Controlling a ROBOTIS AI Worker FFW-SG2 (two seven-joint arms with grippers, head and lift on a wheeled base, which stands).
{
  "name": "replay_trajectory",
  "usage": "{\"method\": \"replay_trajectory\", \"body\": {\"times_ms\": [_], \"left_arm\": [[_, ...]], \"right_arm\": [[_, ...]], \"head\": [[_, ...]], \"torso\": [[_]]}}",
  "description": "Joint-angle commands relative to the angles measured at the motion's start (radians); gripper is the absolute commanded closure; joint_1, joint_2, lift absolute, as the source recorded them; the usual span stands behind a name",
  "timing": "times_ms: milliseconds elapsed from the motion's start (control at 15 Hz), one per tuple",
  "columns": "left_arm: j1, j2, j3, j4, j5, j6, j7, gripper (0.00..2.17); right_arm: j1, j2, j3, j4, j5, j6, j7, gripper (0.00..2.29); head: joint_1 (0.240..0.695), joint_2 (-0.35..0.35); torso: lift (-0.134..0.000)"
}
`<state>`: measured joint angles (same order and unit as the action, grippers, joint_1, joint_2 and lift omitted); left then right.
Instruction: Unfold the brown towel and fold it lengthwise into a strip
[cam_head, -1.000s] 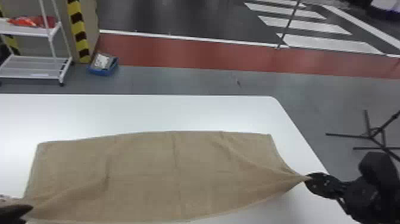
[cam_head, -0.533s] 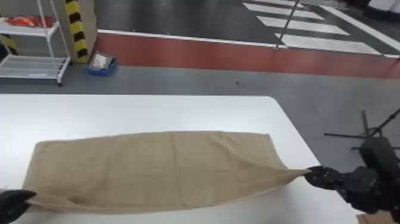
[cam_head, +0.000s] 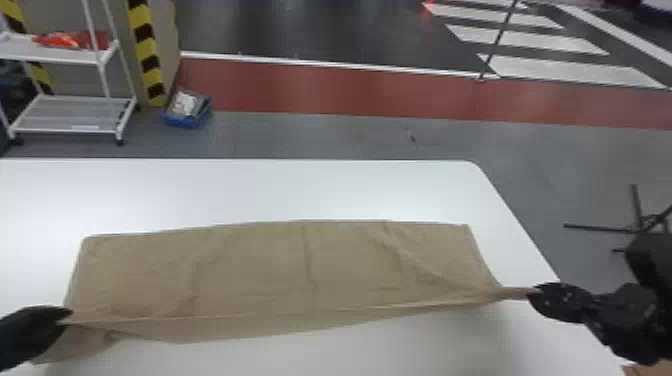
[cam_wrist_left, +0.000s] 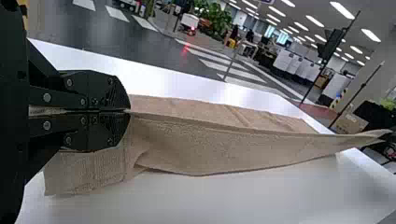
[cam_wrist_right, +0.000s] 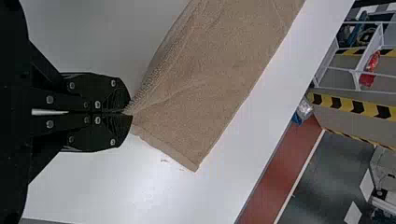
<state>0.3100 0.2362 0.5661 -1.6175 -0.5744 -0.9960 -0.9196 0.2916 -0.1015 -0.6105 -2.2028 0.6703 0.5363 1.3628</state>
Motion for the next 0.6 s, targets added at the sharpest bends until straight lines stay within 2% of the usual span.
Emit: {"method": "replay_trajectory", "body": {"times_ms": [0, 67, 133, 333, 400, 467, 533], "left_arm": [[0.001, 0.000, 0.001, 0.004, -0.002, 0.026, 0.007, 1.10], [0.001, 0.002, 0.003, 0.007, -0.002, 0.029, 0.007, 0.94], [0.003, 0.002, 0.003, 0.007, -0.005, 0.038, 0.007, 0.89], [0.008, 0.008, 0.006, 0.010, -0.042, 0.060, 0.002, 0.89], [0.008, 0.012, 0.008, 0.010, -0.056, 0.093, -0.002, 0.97], [0.008, 0.017, 0.014, 0.011, -0.059, 0.115, -0.013, 1.24], [0.008, 0.023, 0.018, 0.008, -0.065, 0.136, -0.050, 1.66]], "right_arm": [[0.004, 0.002, 0.000, 0.000, 0.000, 0.000, -0.001, 2.26], [0.004, 0.000, 0.000, 0.000, 0.000, 0.000, -0.001, 2.26], [0.006, 0.000, -0.002, 0.000, 0.000, 0.000, -0.001, 2.26], [0.007, 0.002, -0.003, 0.002, 0.000, 0.000, -0.001, 2.26], [0.007, 0.002, -0.003, 0.002, 0.000, 0.000, -0.001, 2.26], [0.007, 0.000, -0.006, 0.002, 0.002, 0.000, -0.001, 2.26], [0.007, 0.000, -0.006, 0.002, 0.000, 0.000, -0.001, 2.26]], "head": [[0.695, -0.184], [0.695, -0.177], [0.695, -0.175], [0.695, -0.169], [0.695, -0.167], [0.695, -0.160], [0.695, -0.154]], "torso": [[-0.120], [-0.120], [-0.120], [-0.120], [-0.120], [-0.120], [-0.120]]}}
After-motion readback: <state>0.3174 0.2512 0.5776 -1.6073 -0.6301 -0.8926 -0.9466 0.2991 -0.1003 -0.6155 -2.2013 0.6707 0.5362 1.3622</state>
